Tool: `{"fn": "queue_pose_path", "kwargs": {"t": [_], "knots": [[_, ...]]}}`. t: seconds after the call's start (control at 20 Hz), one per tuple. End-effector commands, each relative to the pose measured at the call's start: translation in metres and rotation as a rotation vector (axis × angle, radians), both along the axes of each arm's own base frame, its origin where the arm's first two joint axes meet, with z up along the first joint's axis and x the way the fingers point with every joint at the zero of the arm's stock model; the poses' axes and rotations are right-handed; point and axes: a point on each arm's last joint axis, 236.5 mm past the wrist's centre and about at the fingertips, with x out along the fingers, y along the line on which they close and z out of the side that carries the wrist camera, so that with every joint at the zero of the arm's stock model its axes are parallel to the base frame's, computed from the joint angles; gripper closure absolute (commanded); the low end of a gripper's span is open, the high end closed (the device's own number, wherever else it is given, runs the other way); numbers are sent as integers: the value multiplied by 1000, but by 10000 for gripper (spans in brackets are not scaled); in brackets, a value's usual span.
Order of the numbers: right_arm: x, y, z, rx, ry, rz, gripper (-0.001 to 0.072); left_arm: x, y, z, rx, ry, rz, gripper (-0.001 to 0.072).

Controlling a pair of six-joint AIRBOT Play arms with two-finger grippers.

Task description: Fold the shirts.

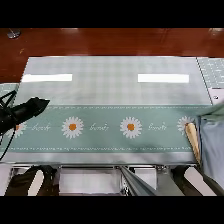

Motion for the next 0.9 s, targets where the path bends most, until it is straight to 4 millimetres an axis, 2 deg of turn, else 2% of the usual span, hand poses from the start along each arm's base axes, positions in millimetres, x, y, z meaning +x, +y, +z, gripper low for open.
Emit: {"fn": "queue_pose_path", "kwargs": {"t": [0.0, 0.1, 0.15, 0.3, 0.35, 0.4, 0.45, 0.6, 0.65, 0.7, 0.75, 0.8, 0.85], "knots": [[-100, -17, -34, -52, 148, -260, 686, 11, 10, 10, 5, -57, 51, 679], [-157, -22, -45, -106, 213, -466, 687, 13, 2, 16, -42, -68, 47, 678], [-176, -18, -50, -115, 228, -541, 687, 14, -3, 19, -60, -76, 40, 678], [-222, -8, -61, -155, 275, -739, 686, 17, -15, 25, -57, -108, 14, 678], [-231, -6, -63, -174, 283, -776, 676, 18, -18, 27, -55, -121, 7, 678], [-232, -9, -64, -189, 261, -825, 466, 19, -21, 29, -53, -132, 3, 679], [-223, -16, -64, -200, 216, -814, 85, 22, -21, 31, -45, -151, 4, 678], [-163, -36, -55, -173, 55, -617, 93, 45, -17, 58, -1, -222, 4, 679], [-132, -42, -44, -154, -49, -555, 95, 56, -19, 74, 2, -233, -14, 679], [-94, -46, -28, -110, -180, -495, 117, 67, -22, 92, 19, -254, -48, 679], [-45, -41, -6, -29, -350, -382, 180, 80, -27, 113, 34, -275, -85, 679], [2, -29, 19, 80, -521, -258, 224, 94, -31, 136, 48, -301, -120, 679], [45, -10, 50, 204, -699, -116, 332, 112, -32, 163, 81, -356, -144, 679]]}}
